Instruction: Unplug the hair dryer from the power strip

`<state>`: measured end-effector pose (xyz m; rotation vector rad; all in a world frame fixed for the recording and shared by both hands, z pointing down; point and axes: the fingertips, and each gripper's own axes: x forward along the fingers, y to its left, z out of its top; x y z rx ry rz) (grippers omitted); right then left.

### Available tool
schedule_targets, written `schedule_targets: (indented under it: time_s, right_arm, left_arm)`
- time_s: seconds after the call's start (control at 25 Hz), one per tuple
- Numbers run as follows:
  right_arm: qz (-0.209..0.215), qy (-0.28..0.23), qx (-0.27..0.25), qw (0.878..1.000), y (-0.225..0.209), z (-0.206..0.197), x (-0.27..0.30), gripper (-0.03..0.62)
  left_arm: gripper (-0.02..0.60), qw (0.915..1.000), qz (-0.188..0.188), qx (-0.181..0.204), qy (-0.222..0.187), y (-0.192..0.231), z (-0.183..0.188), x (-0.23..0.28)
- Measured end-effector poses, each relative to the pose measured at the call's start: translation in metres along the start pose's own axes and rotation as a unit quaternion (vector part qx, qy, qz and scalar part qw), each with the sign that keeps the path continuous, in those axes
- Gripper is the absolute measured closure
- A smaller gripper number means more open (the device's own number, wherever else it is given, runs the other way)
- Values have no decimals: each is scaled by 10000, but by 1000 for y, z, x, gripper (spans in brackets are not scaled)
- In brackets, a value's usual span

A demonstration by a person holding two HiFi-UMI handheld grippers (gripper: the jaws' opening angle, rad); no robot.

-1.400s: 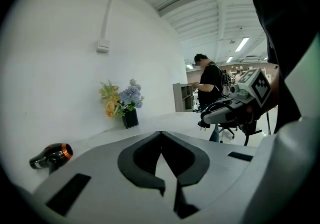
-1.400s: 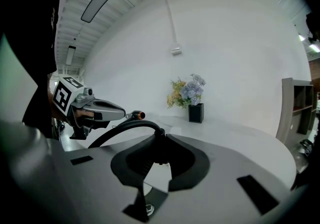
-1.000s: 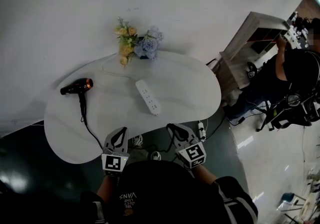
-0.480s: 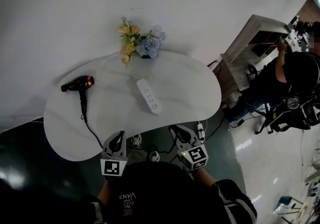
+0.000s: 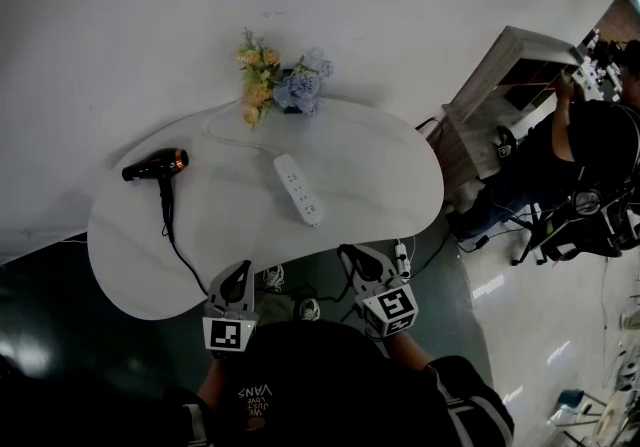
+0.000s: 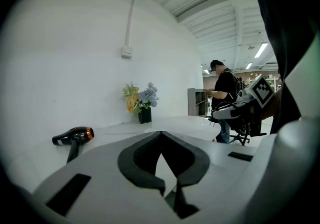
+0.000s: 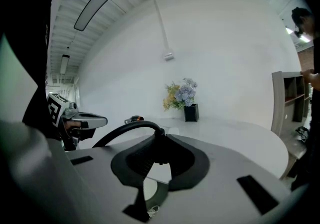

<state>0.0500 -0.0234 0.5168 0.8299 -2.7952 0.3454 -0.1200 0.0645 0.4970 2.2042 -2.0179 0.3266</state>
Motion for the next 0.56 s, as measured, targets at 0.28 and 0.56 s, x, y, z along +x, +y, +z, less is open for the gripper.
schedule_targets:
  time_s: [0.28,0.56]
  right_arm:
    - [23,-42,52,10000,1,3,4,523]
    - [52,-10,91,9999,-1,1,11,523]
  left_arm:
    - [563,10000,-19,-21,-16,-2,0,2]
    - [563,10000,-12,-22,45,1,-4,5]
